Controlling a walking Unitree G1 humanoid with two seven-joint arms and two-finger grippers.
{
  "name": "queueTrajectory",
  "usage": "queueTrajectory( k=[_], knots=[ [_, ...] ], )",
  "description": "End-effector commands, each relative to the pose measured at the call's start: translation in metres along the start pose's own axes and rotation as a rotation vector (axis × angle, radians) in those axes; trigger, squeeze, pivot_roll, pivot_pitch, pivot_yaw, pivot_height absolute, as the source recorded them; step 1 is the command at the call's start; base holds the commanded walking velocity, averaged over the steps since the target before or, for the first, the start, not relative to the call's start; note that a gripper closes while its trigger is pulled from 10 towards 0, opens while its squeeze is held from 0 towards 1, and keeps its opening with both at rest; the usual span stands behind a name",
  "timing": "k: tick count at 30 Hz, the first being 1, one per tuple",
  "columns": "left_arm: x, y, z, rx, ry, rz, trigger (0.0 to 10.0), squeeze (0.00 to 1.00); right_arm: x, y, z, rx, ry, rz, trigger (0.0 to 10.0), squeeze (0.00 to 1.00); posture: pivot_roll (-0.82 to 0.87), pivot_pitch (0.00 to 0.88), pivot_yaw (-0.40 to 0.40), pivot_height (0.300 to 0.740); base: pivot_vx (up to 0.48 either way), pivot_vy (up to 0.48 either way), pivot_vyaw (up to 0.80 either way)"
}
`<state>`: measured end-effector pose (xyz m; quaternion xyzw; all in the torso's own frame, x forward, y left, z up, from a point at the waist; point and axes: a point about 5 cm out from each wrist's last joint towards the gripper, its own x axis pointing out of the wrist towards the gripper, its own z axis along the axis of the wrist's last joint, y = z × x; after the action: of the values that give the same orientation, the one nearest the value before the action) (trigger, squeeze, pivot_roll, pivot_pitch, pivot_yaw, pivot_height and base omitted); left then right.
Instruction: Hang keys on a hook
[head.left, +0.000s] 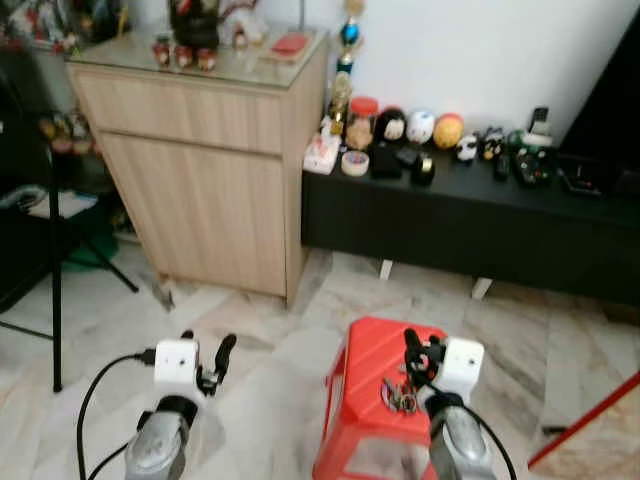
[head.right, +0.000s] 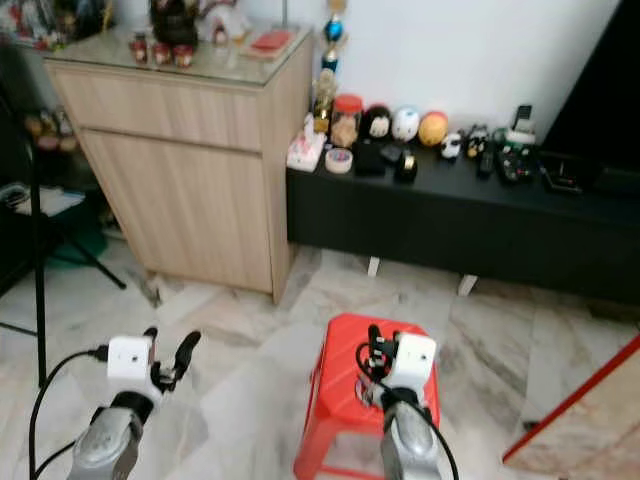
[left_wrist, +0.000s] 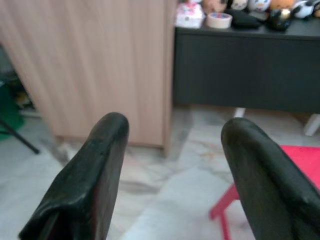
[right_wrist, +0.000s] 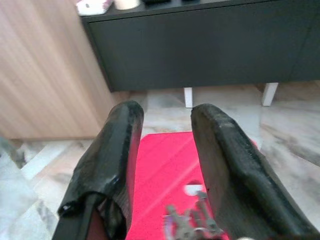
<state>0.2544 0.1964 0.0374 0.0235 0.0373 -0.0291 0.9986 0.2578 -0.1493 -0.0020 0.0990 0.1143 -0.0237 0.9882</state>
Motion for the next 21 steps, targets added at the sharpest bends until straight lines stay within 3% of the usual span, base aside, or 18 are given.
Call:
queueTrajectory(
  k=[1,21],
  knots=[
    [-0.0001,-0.0042,-0.0010,0.004,0.008,-0.017,10.0,0.00,0.0011,-0.0037,0.0028,0.001,-0.009,-0.016,10.0,0.00,0.02,0.000,-0.064,0.740,0.262,0.000,0.00],
    [0.0010,-0.0031,-0.0001,0.005,0.006,-0.007,10.0,0.00,0.0014,-0.0030,0.0022,0.010,-0.003,-0.013,10.0,0.00,0.02,0.000,-0.066,0.740,0.239,0.000,0.00]
  ],
)
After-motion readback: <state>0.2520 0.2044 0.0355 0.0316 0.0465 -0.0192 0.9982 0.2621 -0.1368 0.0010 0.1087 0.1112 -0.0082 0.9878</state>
